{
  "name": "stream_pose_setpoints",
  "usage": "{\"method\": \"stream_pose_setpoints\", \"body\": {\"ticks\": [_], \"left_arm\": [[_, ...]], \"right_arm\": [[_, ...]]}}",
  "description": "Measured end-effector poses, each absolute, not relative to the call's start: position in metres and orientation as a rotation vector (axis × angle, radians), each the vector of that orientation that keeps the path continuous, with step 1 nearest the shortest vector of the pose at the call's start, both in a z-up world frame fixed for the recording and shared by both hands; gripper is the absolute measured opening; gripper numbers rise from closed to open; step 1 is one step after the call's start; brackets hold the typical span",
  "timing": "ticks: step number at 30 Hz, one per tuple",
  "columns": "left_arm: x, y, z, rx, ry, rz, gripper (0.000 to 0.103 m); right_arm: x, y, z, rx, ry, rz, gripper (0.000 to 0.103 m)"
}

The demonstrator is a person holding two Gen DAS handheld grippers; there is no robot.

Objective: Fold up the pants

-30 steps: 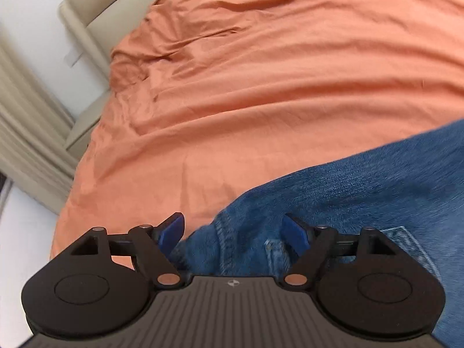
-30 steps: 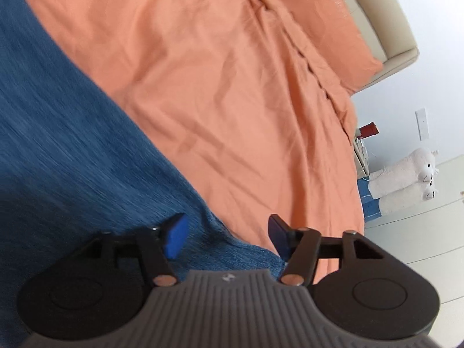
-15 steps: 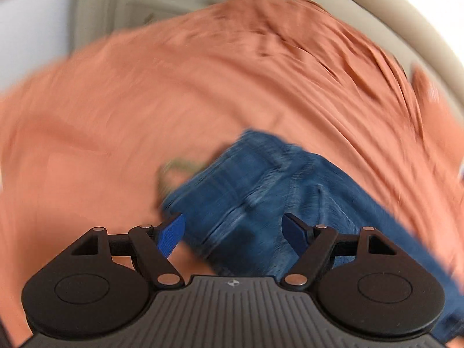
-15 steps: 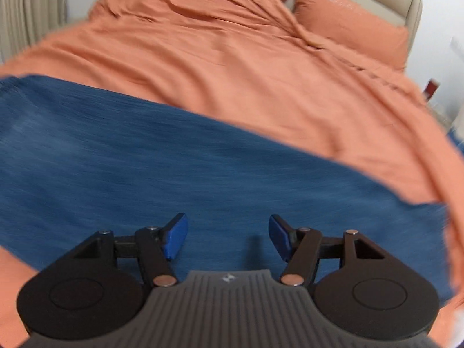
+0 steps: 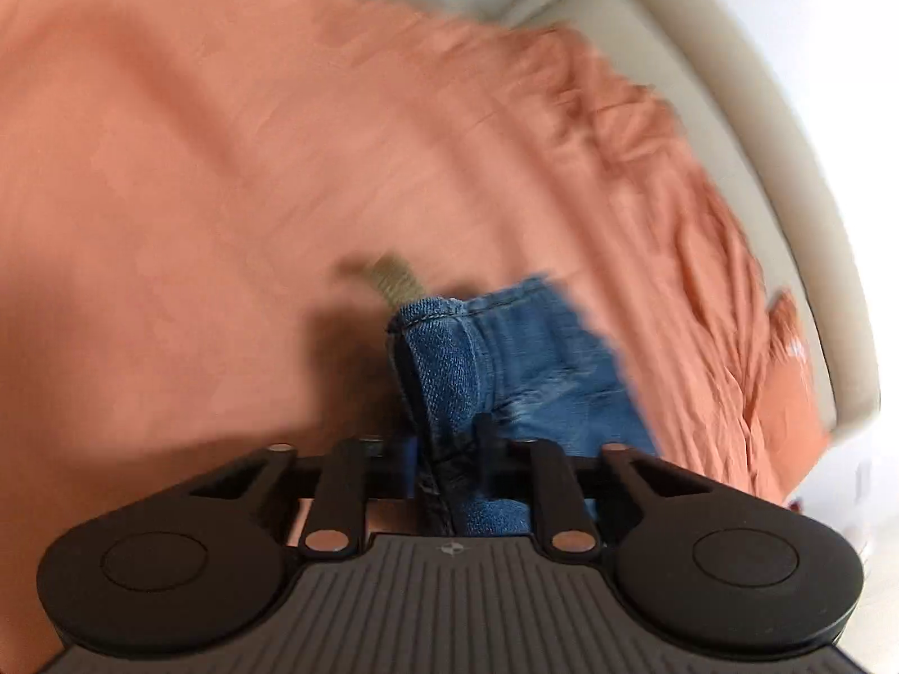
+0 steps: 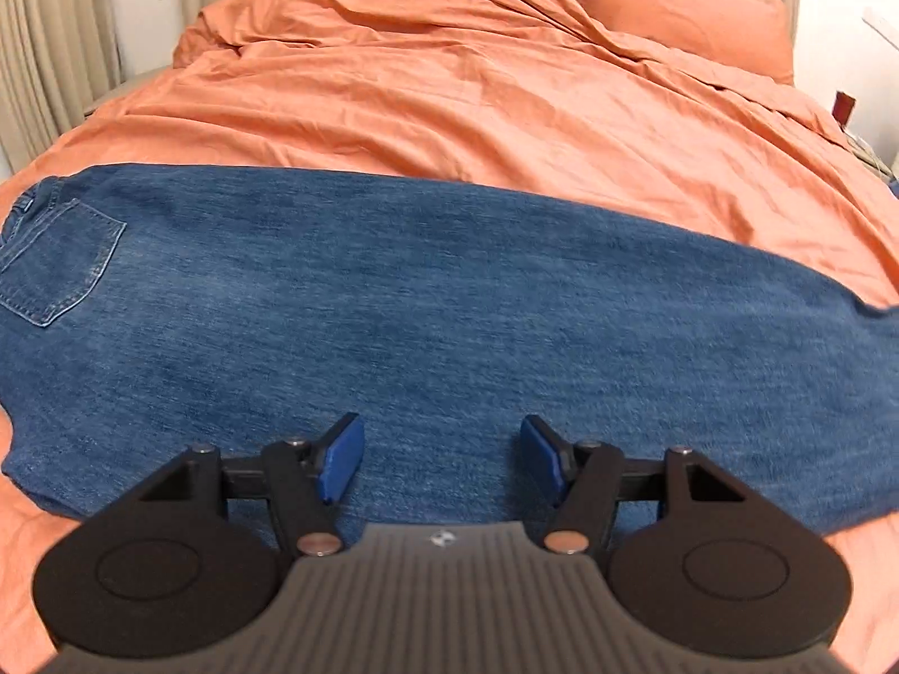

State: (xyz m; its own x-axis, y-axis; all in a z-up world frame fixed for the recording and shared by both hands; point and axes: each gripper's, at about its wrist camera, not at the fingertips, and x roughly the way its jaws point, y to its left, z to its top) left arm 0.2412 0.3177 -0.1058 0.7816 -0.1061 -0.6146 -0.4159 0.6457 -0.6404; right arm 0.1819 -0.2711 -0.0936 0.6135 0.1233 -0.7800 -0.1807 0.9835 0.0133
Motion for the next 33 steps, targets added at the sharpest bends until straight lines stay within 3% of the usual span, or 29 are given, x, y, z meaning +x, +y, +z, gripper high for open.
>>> {"method": "stream_pose_setpoints", "body": {"ticks": [5,11,16,17,22,28,33], "left_arm": [[0.242,0.285,-0.055,-0.566,0.630,0.203,0.016],[0.267,0.291,-0.111,-0.484,0.782,0.274,0.017],[0.272,0.292,-0.124,-0.475,0.831,0.281,0.019],[0.273,0.293,-0.122,-0.462,0.845,0.280,0.021],[0.268,0.284,-0.102,-0.341,0.883,0.296,0.051],[0.250,0.257,-0.066,-0.214,0.792,0.374,0.063],[0.250,0.223,-0.050,-0.230,0.792,0.298,0.062]], "right_arm": [[0.177,-0.287,-0.087,-0.076,0.887,0.135,0.058],[0.178,-0.311,-0.104,-0.059,0.939,0.074,0.058],[0.182,-0.317,-0.119,-0.074,0.962,0.079,0.062],[0.184,-0.318,-0.121,-0.068,0.966,0.077,0.062],[0.185,-0.325,-0.116,-0.048,0.956,0.095,0.063],[0.168,-0.389,-0.080,0.145,0.843,0.038,0.062],[0.152,-0.501,-0.065,0.381,0.772,-0.157,0.057]]}}
